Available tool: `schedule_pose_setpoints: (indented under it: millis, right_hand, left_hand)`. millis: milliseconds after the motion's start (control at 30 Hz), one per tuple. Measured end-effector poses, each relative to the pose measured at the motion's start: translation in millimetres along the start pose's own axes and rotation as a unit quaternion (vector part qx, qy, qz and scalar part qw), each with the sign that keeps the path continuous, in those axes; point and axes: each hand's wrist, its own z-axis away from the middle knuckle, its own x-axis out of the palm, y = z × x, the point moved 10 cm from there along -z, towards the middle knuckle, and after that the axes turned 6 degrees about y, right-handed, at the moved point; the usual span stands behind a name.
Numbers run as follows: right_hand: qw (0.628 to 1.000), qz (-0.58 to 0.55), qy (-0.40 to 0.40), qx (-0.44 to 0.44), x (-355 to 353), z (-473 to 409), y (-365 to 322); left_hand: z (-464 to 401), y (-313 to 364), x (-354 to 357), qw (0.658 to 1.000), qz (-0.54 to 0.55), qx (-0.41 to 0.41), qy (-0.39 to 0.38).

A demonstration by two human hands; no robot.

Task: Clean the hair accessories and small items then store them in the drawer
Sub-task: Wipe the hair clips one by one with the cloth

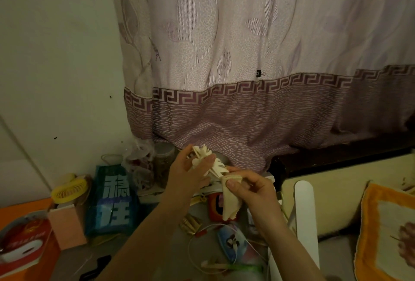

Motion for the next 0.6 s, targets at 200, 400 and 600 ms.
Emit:
schedule_pose_setpoints:
  millis: [200, 400, 600]
  right_hand:
    - [1.0, -0.012, -0.012, 0.011, 3, 6, -1]
    - [1.0, -0.011, -0.015, 0.016, -1, 2, -10]
    - [0.999, 0.041, 0.006, -0.026, 0, -2, -18]
  left_hand:
    - [-2, -5, 1, 0.999, 0.038, -0.026, -0.021]
    - [3, -3, 5, 0.997, 0.01, -0.025, -0.069]
    - [14, -6, 15, 0.991, 0.048, -0.06, -0.108]
